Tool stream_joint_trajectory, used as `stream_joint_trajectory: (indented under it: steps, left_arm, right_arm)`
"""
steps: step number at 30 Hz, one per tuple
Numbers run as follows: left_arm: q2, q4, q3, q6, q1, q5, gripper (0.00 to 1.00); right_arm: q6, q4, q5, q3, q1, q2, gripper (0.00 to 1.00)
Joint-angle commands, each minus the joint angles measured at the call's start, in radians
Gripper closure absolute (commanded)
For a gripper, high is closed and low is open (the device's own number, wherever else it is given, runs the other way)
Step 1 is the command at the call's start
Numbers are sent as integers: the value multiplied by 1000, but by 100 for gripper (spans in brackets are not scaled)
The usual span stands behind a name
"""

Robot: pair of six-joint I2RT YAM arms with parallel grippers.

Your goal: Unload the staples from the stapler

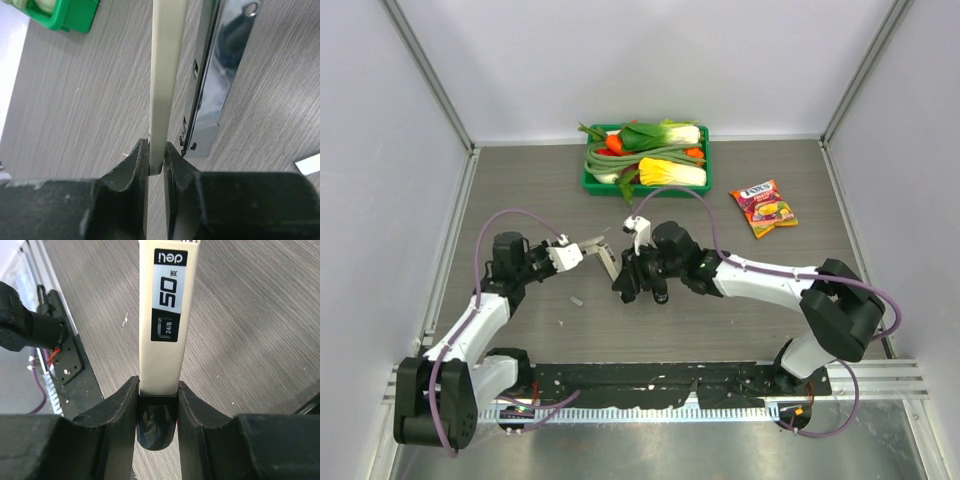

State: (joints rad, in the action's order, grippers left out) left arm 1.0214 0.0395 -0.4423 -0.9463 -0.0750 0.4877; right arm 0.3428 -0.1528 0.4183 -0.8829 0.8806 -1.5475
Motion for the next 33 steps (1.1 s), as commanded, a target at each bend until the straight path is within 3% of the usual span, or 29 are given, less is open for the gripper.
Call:
stream_joint_trajectory:
  steps: [1, 9, 13, 16, 17, 20, 25, 33]
  left_arm:
    - [2, -237, 13, -57, -2, -61, 100]
    - [14, -334, 43, -121, -26, -61, 100]
    - [-4, -244, 14, -63, -49, -84, 100]
    - [-17, 17, -93, 15, -54, -55, 88]
    - [-15, 69, -142, 29, -54, -34, 69]
    - [-27, 212, -205, 78, -54, -6, 43]
    - [-69, 302, -259, 159, -52, 23, 30]
    - [-119, 552, -358, 311, -54, 40, 20]
  right_arm:
    - [-129, 65, -18, -30, 93, 67, 99]
    - [-148, 117, -90, -18, 156, 79, 99]
    - [-148, 113, -183, -50, 161, 86, 99]
    - [-163, 119, -263, -154, 152, 61, 99]
    - [-162, 118, -283, -218, 147, 52, 99]
    - [-149, 124, -288, -335, 115, -2, 99]
    - [-137, 147, -299, -450, 86, -71, 99]
    - [-140, 243, -303, -556, 18, -164, 99]
